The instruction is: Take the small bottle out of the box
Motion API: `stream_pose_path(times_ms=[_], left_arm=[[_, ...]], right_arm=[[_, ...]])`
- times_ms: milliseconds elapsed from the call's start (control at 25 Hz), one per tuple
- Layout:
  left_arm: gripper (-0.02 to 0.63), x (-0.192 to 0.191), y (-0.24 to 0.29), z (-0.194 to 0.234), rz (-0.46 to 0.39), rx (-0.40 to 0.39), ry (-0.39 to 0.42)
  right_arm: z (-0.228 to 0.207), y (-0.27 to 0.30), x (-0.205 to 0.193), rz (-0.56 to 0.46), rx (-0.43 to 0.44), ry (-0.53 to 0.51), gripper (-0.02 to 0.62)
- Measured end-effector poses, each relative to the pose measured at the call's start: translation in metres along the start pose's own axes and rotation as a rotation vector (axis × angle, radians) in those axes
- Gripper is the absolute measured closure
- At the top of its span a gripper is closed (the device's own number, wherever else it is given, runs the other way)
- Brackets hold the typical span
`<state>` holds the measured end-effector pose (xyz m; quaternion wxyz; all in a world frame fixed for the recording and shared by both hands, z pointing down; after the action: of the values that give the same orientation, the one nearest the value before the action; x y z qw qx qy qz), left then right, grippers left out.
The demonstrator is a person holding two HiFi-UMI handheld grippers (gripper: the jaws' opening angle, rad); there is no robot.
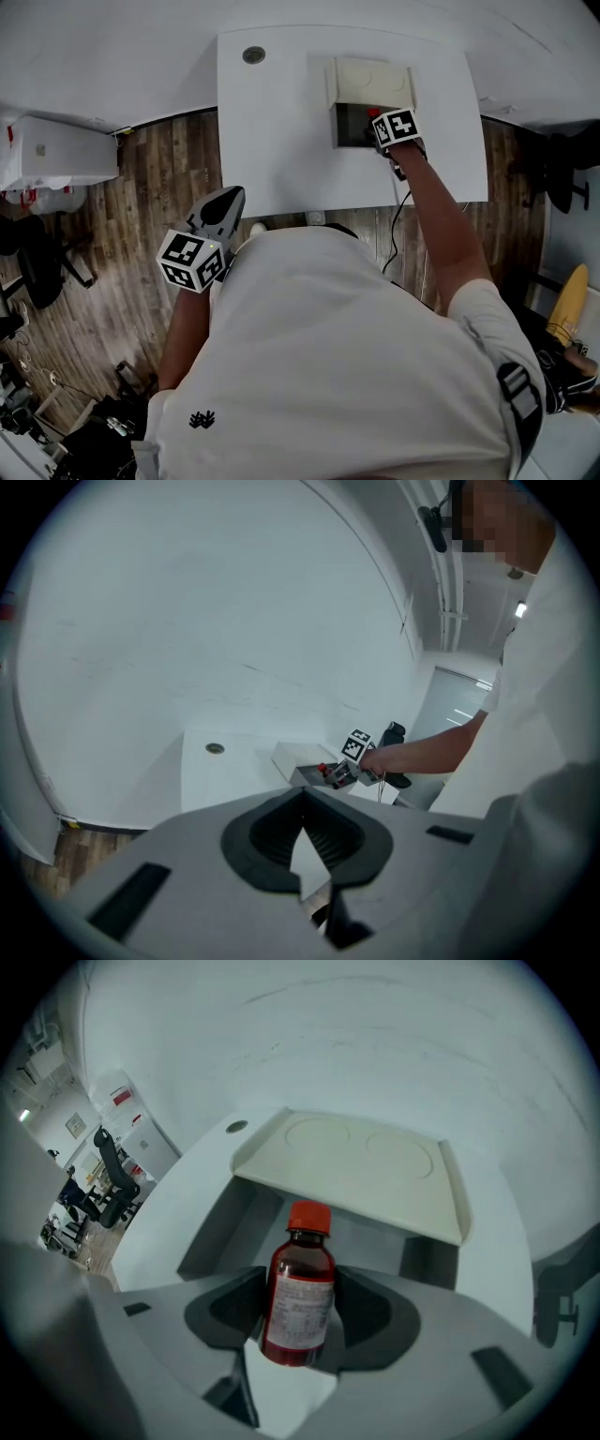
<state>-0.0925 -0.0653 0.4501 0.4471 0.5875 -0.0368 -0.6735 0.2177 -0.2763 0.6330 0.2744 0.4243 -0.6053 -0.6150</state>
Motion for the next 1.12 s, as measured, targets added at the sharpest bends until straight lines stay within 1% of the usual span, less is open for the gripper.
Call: stream_pose_path(times_ms=[240, 560, 800, 1120], left_arm=[[0.600, -0.001, -0.001, 0.002, 0.012, -0.060, 0.039], [0.600, -0.004, -0.007, 0.004, 0.020, -0.133, 0.093], [0.600, -0.012, -0.020, 0.010, 0.033, -0.183, 0.122], [0.600, -0.025, -0.030, 0.013, 0.054, -0.244, 0.161]], right_arm=[[0.008, -0.033, 0.003, -0.148, -0.029, 0.058, 0.364], [0.027, -0.079, -0.014, -0.321, -0.040, 0.143, 0.365], [0.056, -0.112, -0.032, -0.421, -0.038, 0.188, 0.367], [0.100, -0.150, -0.054, -0.539, -0.032, 0.207, 0.367]])
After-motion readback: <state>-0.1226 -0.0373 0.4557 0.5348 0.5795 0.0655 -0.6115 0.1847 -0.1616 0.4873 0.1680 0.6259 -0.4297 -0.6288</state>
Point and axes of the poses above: the fingertips, and each gripper's own axes: y forward along the fingers, z to its left, x out of its top, the point moved 2 cm from there along -y, backward along the fingers, and after that the axes turned 10 degrees about z, right-handed, at the moved point
